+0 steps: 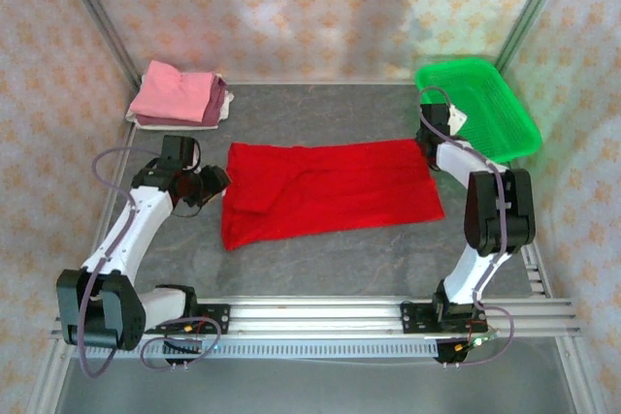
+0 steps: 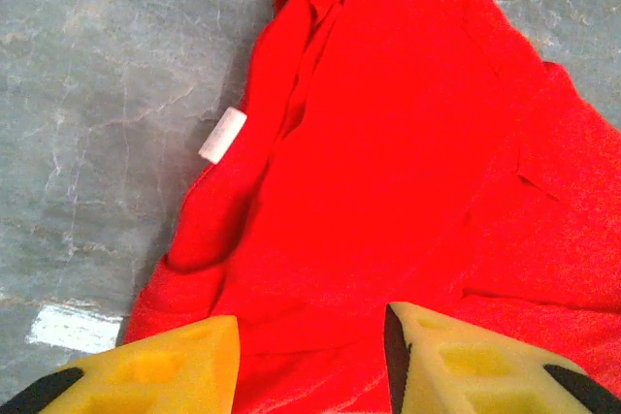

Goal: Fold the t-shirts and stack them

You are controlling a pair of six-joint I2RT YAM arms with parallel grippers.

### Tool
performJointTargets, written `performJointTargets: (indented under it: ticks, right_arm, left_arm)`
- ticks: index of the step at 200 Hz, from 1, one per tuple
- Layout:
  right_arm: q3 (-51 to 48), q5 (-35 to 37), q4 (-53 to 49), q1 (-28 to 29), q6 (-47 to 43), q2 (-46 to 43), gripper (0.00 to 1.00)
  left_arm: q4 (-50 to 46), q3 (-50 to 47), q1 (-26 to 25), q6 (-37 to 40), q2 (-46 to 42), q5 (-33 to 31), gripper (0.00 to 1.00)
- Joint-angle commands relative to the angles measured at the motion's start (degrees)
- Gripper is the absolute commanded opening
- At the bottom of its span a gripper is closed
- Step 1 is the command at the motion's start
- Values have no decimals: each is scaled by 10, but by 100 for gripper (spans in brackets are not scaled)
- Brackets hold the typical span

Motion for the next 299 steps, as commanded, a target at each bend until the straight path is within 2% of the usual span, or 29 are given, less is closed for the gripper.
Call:
performJointTargets:
  ticks: [1, 13, 24, 41, 64, 89, 125, 149, 170, 196, 206, 263, 285, 299]
  right_arm:
    - [11, 0, -61, -9, -5, -30, 38]
    - [27, -34, -75, 2, -11, -34, 38]
    - [41, -63, -80, 26, -24, -36, 38]
    - [42, -105, -56, 71, -38, -42, 38]
    - [4, -194, 26, 106, -23, -49, 38]
    - [-38, -203, 80, 129, -15, -60, 38]
    - [-101, -204, 136, 137, -8, -105, 39]
    - [-170, -203, 204, 137, -13, -168, 40]
    - [-223, -184, 239, 137, -21, -216, 42]
    - [-237, -159, 223, 137, -28, -239, 43]
    - [-238, -160, 218, 137, -28, -240, 43]
    - [-220, -171, 202, 137, -27, -216, 44]
    - [-219, -179, 204, 137, -21, -211, 44]
    - [-218, -182, 204, 137, -20, -208, 44]
  left_arm:
    - [13, -11, 7, 0, 1, -6, 43]
    - [35, -11, 6, 6, 23, 3, 43]
    - [66, -12, 4, 17, 45, 21, 39]
    - [86, 16, -33, 75, 84, 40, 37]
    - [6, 108, -135, 163, 155, -37, 41]
    - [-12, 145, -210, 197, 214, -82, 47]
    - [-63, 204, -266, 227, 306, -207, 55]
    - [-49, 204, -270, 232, 342, -231, 55]
    - [-41, 206, -270, 228, 370, -240, 41]
    - [-48, 212, -269, 223, 383, -256, 10]
    - [-54, 215, -269, 219, 379, -261, 2]
    - [-94, 227, -270, 210, 318, -275, 0]
    - [-96, 224, -268, 214, 295, -247, 0]
    - [-87, 219, -259, 218, 280, -205, 0]
